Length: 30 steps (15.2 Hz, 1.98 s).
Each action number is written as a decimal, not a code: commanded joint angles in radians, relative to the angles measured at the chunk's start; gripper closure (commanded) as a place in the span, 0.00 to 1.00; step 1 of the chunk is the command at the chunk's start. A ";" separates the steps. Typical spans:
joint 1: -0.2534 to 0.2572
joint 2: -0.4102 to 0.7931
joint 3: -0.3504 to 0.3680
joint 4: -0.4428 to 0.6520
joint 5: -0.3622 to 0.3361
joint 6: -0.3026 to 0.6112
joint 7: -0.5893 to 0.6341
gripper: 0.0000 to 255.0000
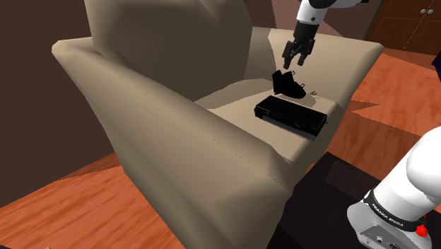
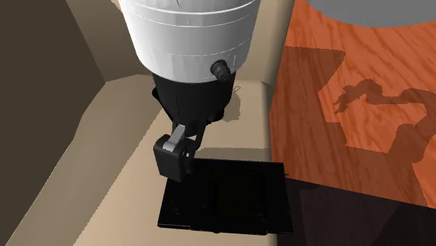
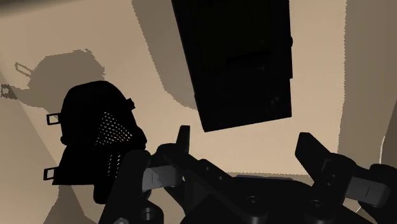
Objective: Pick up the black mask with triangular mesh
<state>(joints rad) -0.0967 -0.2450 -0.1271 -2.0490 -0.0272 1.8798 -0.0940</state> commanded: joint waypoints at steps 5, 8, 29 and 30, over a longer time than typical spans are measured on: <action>-0.035 0.233 -0.052 0.182 0.034 0.003 -0.034 0.00; -0.058 0.350 -0.072 0.283 0.059 -0.006 -0.051 0.00; -0.146 0.708 -0.102 0.552 0.140 0.010 -0.089 1.00; -0.146 0.709 -0.102 0.553 0.140 0.009 -0.089 1.00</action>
<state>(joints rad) -0.2430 0.4627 -0.2289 -1.4954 0.1125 1.8881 -0.1830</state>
